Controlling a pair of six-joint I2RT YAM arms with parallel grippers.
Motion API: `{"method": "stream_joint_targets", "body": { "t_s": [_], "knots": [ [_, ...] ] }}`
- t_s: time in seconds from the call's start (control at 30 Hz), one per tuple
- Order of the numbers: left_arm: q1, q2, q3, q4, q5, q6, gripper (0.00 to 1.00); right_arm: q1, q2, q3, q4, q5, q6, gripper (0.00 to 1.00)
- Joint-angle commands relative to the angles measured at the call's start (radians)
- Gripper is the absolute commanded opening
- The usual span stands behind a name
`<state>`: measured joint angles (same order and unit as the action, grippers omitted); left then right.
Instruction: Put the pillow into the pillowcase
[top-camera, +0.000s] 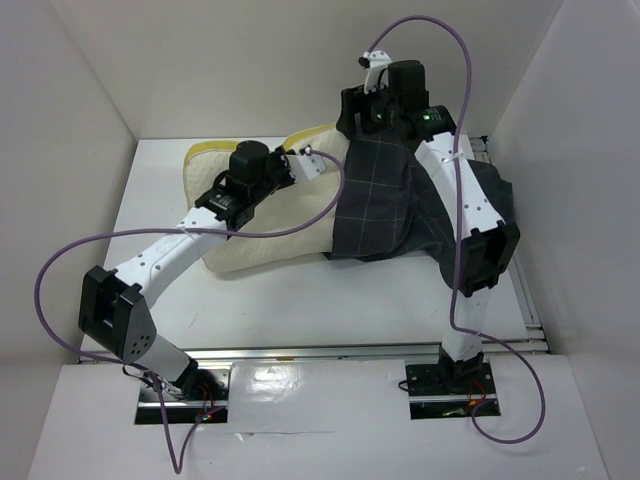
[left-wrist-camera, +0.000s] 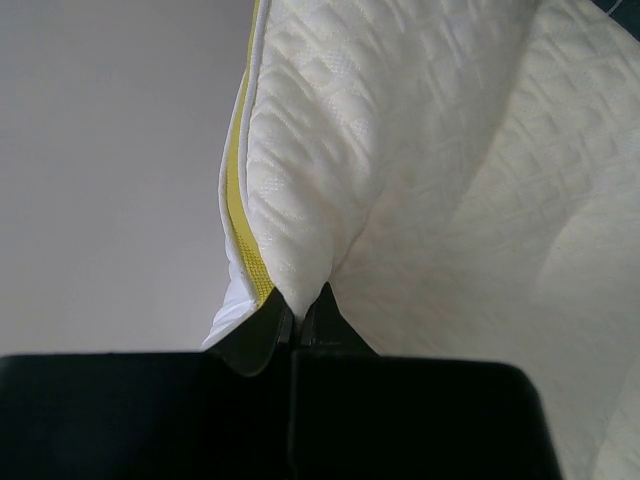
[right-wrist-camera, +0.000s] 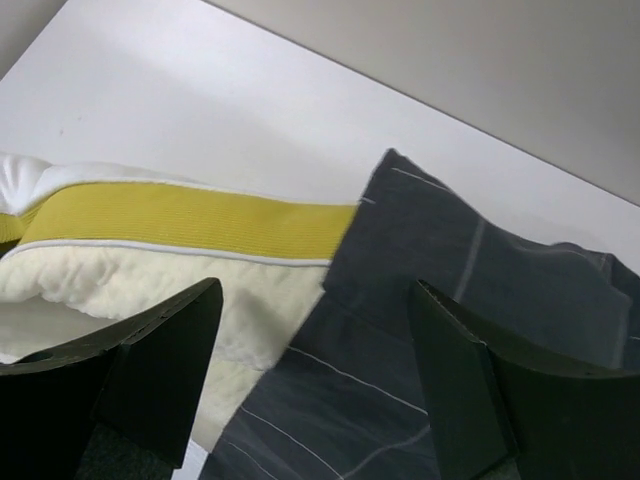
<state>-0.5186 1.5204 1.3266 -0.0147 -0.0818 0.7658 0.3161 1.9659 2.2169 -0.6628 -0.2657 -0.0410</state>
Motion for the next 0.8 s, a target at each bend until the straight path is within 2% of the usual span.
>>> {"method": "stream_joint_targets", "body": {
  "t_s": [0.0,0.13,0.17,0.27,0.4,0.77],
  "knots": [
    [-0.011,-0.077,0.026,0.142,0.001,0.044,0.00,0.037,-0.024,-0.022,0.037,0.025,-0.020,0.82],
    [-0.020,-0.097,0.036,0.133,0.001,0.044,0.00,0.077,-0.024,-0.057,0.063,0.144,-0.042,0.77],
    [-0.020,-0.097,0.036,0.133,0.001,0.035,0.00,0.077,-0.024,-0.084,0.084,0.233,-0.042,0.76],
    [-0.020,-0.117,0.036,0.124,0.001,0.035,0.00,0.104,-0.024,-0.117,0.127,0.357,-0.051,0.73],
    [-0.020,-0.135,0.000,0.124,0.001,0.035,0.00,0.104,-0.024,-0.117,0.137,0.410,-0.030,0.71],
    [-0.020,-0.157,-0.063,0.165,0.010,0.063,0.00,0.104,-0.024,-0.019,0.155,0.410,0.003,0.70]
  ]
}}
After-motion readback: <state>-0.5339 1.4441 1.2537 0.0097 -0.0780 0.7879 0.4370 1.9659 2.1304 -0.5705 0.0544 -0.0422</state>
